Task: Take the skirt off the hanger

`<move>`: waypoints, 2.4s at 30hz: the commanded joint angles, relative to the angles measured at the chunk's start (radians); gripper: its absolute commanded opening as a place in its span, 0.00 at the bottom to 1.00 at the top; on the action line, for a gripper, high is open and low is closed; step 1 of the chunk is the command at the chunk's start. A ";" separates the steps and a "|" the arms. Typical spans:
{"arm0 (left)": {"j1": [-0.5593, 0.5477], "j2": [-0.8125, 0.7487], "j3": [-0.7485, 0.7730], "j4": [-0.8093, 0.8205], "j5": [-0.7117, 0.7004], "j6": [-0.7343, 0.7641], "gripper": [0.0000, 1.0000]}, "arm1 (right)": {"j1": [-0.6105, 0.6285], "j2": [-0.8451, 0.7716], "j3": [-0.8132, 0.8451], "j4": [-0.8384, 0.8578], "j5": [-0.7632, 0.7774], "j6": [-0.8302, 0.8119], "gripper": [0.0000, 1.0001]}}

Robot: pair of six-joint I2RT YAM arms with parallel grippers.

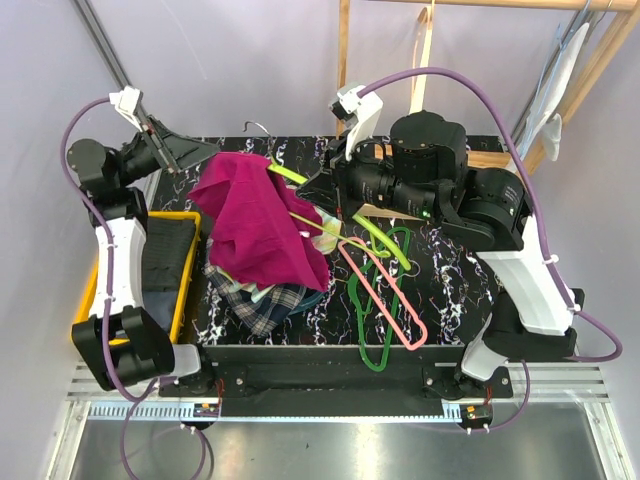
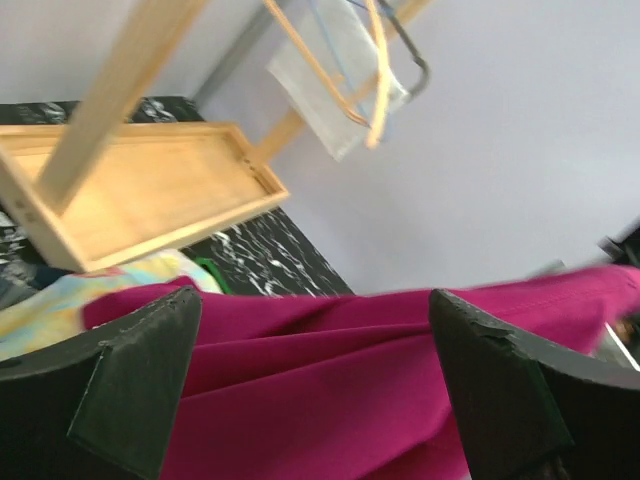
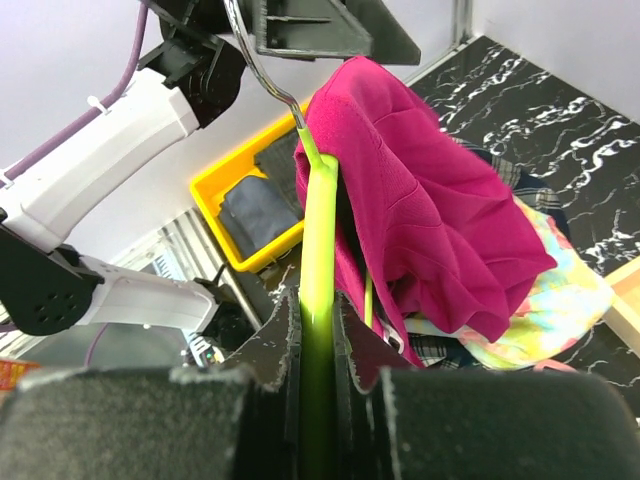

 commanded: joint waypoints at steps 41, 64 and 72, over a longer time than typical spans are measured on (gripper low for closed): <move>0.188 0.102 0.033 1.162 0.262 -0.732 0.00 | -0.001 -0.455 -0.391 0.054 0.197 0.106 0.00; -0.150 0.218 -0.037 1.163 0.318 -0.631 0.00 | -0.003 -0.949 -1.494 0.134 0.806 0.896 0.00; -0.046 0.287 0.073 1.163 0.395 -0.524 0.36 | -0.003 -1.016 -1.594 0.159 0.852 1.069 0.01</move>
